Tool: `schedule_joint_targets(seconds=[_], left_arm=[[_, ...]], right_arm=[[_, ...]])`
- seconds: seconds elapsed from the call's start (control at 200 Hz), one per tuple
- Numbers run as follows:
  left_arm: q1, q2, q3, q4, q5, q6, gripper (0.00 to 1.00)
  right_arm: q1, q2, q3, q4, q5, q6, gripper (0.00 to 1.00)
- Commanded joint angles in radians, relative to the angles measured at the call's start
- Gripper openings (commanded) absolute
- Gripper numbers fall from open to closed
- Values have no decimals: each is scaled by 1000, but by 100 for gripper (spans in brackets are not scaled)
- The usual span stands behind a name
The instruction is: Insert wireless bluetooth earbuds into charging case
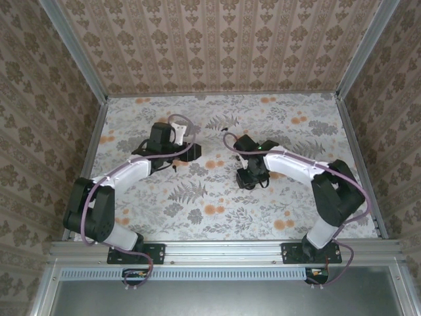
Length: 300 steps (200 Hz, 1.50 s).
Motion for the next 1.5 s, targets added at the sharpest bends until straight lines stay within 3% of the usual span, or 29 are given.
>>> schedule_joint_targets(seconds=[0.0,0.155,0.405,0.795,1.495], left_arm=[[33,1,19,36,221,-75,51],[32,13,102,-49,333,-81,52],[-29,20,197,-175,371,-149,51],[-159,8,216,-161,366,-253,52],[-164,68,204,-62,470,-337,48]], right_arm=[[25,-92,48,0,-19,-53,39],[48,-173,70,46,-23,-124,38],[63,-225,120,115,-14,-261,37],[73,-218,166,208,-41,-431,35],[116,-197,200,227,-74,-489,35]])
